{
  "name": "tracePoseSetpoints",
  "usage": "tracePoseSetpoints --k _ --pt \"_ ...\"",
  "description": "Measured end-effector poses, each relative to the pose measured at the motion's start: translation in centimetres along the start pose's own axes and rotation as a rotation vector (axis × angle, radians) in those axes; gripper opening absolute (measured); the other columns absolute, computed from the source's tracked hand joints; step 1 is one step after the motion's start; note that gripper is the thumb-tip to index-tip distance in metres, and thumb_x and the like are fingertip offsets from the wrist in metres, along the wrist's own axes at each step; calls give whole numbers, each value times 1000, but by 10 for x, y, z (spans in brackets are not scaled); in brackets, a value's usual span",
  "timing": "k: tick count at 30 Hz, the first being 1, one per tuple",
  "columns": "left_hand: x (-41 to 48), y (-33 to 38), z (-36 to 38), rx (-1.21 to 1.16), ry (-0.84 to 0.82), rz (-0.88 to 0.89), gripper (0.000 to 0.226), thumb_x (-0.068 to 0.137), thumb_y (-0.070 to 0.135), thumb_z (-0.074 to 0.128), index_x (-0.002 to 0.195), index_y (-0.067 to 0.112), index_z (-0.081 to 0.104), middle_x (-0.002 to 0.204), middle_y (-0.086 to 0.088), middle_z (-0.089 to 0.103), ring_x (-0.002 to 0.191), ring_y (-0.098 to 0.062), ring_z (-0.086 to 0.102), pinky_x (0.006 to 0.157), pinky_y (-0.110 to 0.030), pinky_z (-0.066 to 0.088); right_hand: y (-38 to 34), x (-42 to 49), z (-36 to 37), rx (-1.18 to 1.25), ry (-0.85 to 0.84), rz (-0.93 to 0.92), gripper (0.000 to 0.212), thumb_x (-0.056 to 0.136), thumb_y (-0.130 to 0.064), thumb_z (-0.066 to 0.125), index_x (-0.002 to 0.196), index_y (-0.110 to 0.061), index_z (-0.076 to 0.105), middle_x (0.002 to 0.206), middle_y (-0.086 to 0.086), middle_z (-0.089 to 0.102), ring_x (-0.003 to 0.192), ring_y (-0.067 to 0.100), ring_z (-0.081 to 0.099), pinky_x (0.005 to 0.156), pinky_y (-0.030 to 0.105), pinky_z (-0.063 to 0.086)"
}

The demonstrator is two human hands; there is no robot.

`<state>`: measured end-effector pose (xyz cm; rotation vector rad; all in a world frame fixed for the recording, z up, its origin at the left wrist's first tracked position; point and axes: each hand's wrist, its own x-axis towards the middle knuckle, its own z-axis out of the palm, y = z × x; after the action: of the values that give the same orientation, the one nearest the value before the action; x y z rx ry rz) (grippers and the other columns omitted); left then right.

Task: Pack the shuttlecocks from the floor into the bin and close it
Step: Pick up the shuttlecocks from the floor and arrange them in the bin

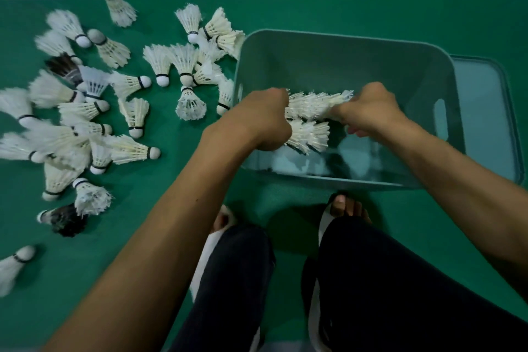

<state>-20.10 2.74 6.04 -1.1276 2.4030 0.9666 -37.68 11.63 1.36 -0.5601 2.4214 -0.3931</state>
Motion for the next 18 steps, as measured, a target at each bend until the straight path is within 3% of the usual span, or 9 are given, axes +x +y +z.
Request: tracePoseSetpoints --k 3,8,12,15,18 --pt "-21 -5 -13 -86 195 43 50 85 1 55 133 17 58 123 -6 66 106 -25 62 82 -33 50 -24 -25 -5 32 108 -164 29 76 -27 68 74 2 69 68 14 69 62 31 66 61 38 56" --pt "-41 -45 -35 -267 496 57 35 81 2 60 108 21 71 100 3 74 88 -15 68 84 -32 57 -88 -75 21 110 228 -441 17 83 -25 66 81 -10 74 80 7 73 80 22 69 79 43 59" --pt "-54 -106 -38 -330 546 -108 30 81 0 60 104 16 73 96 1 75 91 -16 70 76 -28 55 -131 -123 56 256 327 -704 17 82 -25 59 90 -11 66 85 2 68 84 20 64 77 41 53" --pt "-60 -165 -23 -389 554 -374 23 85 13 66 108 14 67 97 -6 71 90 -25 69 69 -31 49 -149 -163 96 245 179 -838 16 85 -27 60 90 -13 64 83 1 67 81 20 62 70 40 53" --pt "-65 -202 3 -692 604 -585 54 79 21 71 129 11 52 122 -16 60 100 -31 61 83 -40 54 -151 -174 141 82 -83 -827 24 83 -31 63 100 -13 63 91 4 68 90 26 62 77 44 54"
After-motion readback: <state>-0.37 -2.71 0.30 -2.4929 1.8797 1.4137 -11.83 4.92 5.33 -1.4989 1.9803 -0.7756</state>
